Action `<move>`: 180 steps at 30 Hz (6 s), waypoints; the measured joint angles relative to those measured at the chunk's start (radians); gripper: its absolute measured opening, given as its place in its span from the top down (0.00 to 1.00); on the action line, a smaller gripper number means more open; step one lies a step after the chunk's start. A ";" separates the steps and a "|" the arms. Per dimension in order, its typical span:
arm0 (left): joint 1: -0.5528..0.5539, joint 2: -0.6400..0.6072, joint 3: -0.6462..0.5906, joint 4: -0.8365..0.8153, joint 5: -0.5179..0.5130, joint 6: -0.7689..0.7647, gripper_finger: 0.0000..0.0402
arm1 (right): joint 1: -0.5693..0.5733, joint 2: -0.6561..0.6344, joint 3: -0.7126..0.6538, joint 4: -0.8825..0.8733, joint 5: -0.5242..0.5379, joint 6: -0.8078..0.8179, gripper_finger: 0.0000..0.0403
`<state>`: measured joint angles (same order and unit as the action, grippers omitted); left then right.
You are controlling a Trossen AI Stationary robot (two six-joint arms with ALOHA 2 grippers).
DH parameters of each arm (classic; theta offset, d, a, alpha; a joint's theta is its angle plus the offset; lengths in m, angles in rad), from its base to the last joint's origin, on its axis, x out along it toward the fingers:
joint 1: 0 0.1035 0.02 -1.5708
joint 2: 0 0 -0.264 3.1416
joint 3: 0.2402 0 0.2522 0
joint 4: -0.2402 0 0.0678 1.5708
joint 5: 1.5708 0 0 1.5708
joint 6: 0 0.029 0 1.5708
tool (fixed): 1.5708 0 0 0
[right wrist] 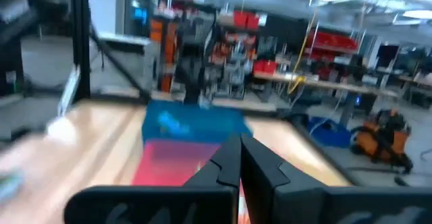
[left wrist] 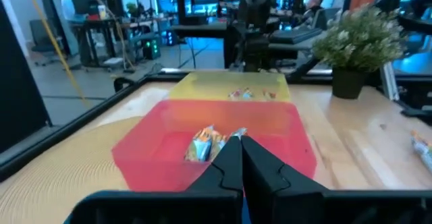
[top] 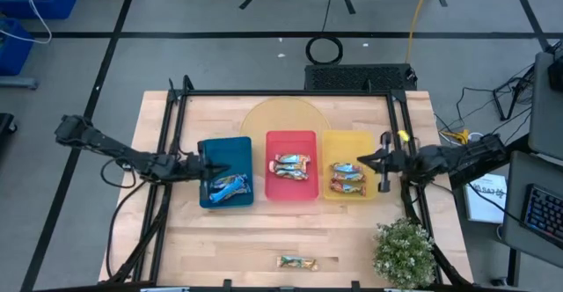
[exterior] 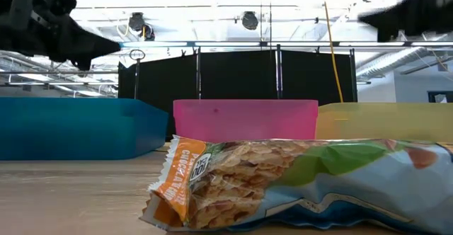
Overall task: Pick and place Granola Bars by type
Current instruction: Put the yellow granola bar into the red bin, then return to Home Position
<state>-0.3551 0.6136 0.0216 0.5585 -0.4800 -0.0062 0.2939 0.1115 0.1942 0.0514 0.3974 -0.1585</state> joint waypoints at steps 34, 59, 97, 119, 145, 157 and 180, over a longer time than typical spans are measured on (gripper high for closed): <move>0.000 0.002 0.000 0.009 -0.107 0.110 0.84 | 0.350 1.628 1.208 -0.445 -0.112 0.391 0.58; 0.000 0.002 0.000 -0.038 -0.095 0.046 0.84 | 0.402 1.932 1.201 -0.274 -0.216 0.721 0.37; 0.000 0.002 0.001 -0.023 -0.097 0.028 0.84 | -0.070 1.451 1.081 -0.405 -0.219 0.157 0.92; 0.000 0.001 0.001 -0.023 -0.096 0.063 0.84 | -0.351 1.606 0.875 -0.248 -0.429 0.201 0.64; 0.000 0.001 0.001 0.050 -0.096 0.112 0.84 | -0.076 0.513 0.746 -0.522 -0.137 0.183 1.00; 0.000 0.001 0.001 0.093 -0.053 0.170 0.95 | -0.090 0.162 0.281 -0.369 -0.036 0.223 1.00; -0.084 -0.053 0.193 -0.336 -0.037 0.177 0.99 | -0.150 -0.042 0.231 -0.357 -0.062 0.122 1.00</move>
<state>-0.4391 0.5602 0.2146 0.2221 -0.5168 0.1703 0.1436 0.0699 0.4252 -0.3055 0.3353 -0.0361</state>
